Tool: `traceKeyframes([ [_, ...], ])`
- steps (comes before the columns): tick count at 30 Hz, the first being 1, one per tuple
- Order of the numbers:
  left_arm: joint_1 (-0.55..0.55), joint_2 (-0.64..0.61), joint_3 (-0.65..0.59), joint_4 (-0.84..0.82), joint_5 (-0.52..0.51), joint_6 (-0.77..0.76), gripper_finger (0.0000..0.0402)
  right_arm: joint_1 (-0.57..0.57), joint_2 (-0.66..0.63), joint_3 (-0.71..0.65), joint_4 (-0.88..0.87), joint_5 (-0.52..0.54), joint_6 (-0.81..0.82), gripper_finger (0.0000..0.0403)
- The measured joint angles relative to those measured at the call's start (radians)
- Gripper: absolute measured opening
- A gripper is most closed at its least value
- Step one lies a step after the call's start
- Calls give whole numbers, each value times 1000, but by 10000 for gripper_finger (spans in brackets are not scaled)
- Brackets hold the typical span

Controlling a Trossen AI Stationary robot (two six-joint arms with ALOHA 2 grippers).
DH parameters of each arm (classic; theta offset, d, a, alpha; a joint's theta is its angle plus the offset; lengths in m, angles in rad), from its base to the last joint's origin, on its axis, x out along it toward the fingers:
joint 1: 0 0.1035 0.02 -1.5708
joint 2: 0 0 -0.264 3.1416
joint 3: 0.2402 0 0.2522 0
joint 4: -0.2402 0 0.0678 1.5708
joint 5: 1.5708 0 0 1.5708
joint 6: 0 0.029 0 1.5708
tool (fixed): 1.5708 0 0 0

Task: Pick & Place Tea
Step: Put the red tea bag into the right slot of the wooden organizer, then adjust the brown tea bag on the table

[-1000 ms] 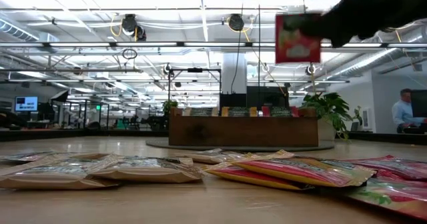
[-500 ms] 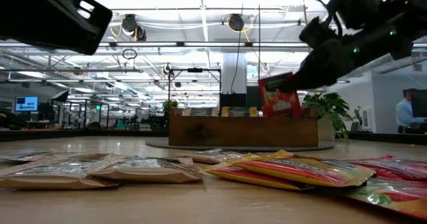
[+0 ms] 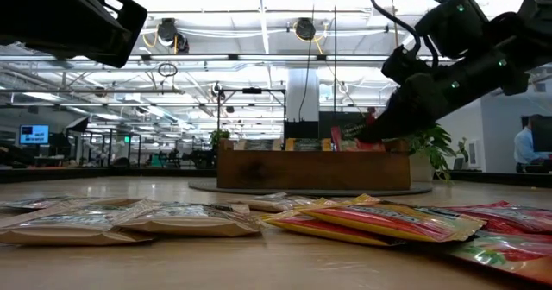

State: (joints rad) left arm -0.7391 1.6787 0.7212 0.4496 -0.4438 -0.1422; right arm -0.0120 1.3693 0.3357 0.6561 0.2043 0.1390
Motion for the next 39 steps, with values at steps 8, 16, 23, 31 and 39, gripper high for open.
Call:
traceKeyframes([
  [8, 0, 0, 0, 16, 0, -4, 22, 0, -7, 1, 35, 1, 33, 38],
  [16, 0, 0, 0, 16, 0, -17, 6, 0, -38, 1, 42, 1, 33, 90],
  [23, 0, 0, 0, 18, -6, -20, 26, 6, -39, 1, 127, -1, 2, 108],
  [31, 15, 1, 0, 73, -9, -152, 18, 225, -39, 43, 158, -149, -21, 55],
  [39, 86, 106, 38, 73, 96, -237, 4, 485, 80, 113, 140, -97, -9, 8],
])
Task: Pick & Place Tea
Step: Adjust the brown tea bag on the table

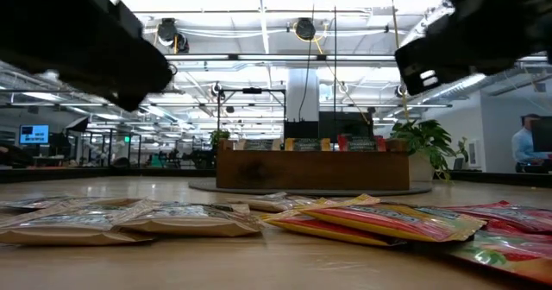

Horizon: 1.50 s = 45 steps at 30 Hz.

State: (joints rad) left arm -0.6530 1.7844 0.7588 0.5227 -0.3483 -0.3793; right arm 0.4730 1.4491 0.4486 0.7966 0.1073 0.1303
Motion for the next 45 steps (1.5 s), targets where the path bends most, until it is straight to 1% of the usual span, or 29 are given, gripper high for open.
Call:
traceKeyframes([
  [2, 27, 53, 45, 3, 20, 27, 5, 49, 63, 37, 0, 4, 5, 4],
  [5, 79, 114, 124, -16, 19, 92, 13, 104, 179, 106, 0, 78, 11, 2],
  [6, 100, 131, 155, -41, 33, 111, 14, 117, 215, 128, -1, 101, 9, 3],
  [8, 140, 160, 221, -129, 57, 121, 9, 135, 279, 170, -3, 133, -2, 3],
  [11, 197, 205, 323, -323, 66, 80, 4, 152, 349, 215, -1, 156, -18, 1],
  [14, 237, 247, 397, -500, 89, 35, 11, 147, 390, 237, -1, 155, -15, 1],
  [16, 245, 263, 421, -553, 91, 1, 11, 137, 405, 239, -1, 158, -14, 1],
  [19, 247, 268, 414, -574, 85, -33, 4, 123, 418, 240, -2, 160, 11, 1],
  [21, 245, 268, 412, -598, 71, -72, 6, 113, 430, 241, 5, 158, 34, 1],
  [24, 230, 267, 412, -667, 12, -133, 14, 110, 434, 240, -7, 157, 41, 1],
  [27, 208, 267, 412, -761, -54, -185, 9, 110, 433, 240, 6, 155, 41, 1],
  [30, 181, 267, 411, -833, -79, -246, 4, 111, 433, 240, 22, 153, 41, 1],
  [34, 137, 264, 409, -866, -99, -277, 16, 111, 433, 241, 18, 150, 41, 1],
  [36, 120, 264, 409, -865, -105, -282, 18, 111, 433, 241, 22, 129, 51, 1],
  [39, 100, 240, 406, -861, -122, -265, 12, 111, 438, 245, 22, 124, 69, 0],
  [42, 84, 204, 401, -828, -130, -216, 4, 111, 465, 262, 22, 119, 59, 0],
  [45, 71, 166, 400, -780, -144, -164, 11, 101, 503, 277, 22, 66, 41, 0],
])
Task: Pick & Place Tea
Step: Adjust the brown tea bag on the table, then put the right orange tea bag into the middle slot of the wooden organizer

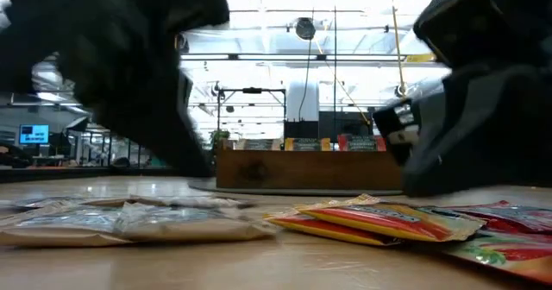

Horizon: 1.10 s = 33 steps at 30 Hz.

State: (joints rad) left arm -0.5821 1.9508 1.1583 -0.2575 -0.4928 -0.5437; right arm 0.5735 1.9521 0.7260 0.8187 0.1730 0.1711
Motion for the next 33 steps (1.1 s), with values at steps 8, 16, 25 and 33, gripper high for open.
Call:
traceKeyframes([
  [8, 3, 6, 4, 132, 37, 80, 51, -51, 29, 7, -15, 10, 6, 0],
  [16, 22, 9, 4, 251, 90, 176, 58, -114, 27, 7, -15, 17, -55, 0],
  [25, 39, 8, 5, 256, 108, 175, 58, -128, -18, 5, 21, 61, -71, 0],
  [33, 38, 75, 6, 304, 118, 169, 58, -112, -83, 4, -105, 61, 80, 2],
])
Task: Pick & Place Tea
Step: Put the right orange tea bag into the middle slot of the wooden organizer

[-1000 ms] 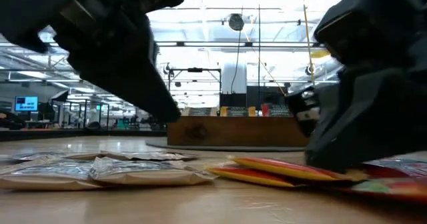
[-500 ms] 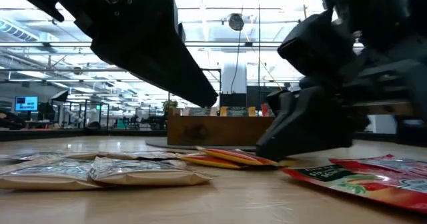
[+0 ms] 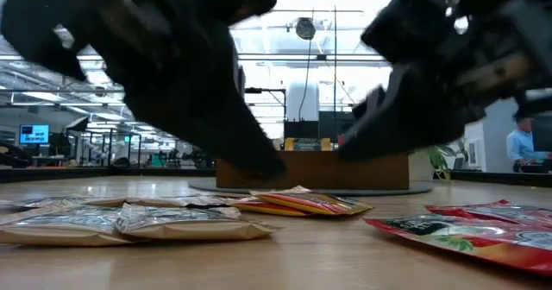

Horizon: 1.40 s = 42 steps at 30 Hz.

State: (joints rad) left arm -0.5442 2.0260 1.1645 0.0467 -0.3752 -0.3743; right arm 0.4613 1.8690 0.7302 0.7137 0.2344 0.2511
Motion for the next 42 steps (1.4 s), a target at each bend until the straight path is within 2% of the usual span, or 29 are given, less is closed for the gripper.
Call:
traceKeyframes([
  [5, 14, 32, 0, 32, -19, 5, 58, -35, 0, -1, -102, -5, 98, 23],
  [11, 26, 32, 0, 22, -11, -2, 58, -84, 0, -1, -152, -40, 160, 78],
  [17, 25, 46, 1, 15, 6, -4, 58, -134, -2, 0, -142, -201, 274, 135],
  [20, 31, 69, 2, 39, 7, -5, 58, -153, -2, 1, -141, -279, 319, 150],
  [23, 42, 94, 3, 68, 13, -13, 58, -164, -2, 2, -149, -312, 337, 155],
  [30, 55, 107, 4, 79, 35, -21, 58, -168, -2, 0, -142, -316, 285, 119],
  [39, 53, 108, 2, 82, 36, -20, 58, -162, -7, -2, -140, -324, 222, 9],
  [42, 53, 109, 2, 83, 36, -22, 58, -152, -38, -3, -155, -322, 200, 8],
])
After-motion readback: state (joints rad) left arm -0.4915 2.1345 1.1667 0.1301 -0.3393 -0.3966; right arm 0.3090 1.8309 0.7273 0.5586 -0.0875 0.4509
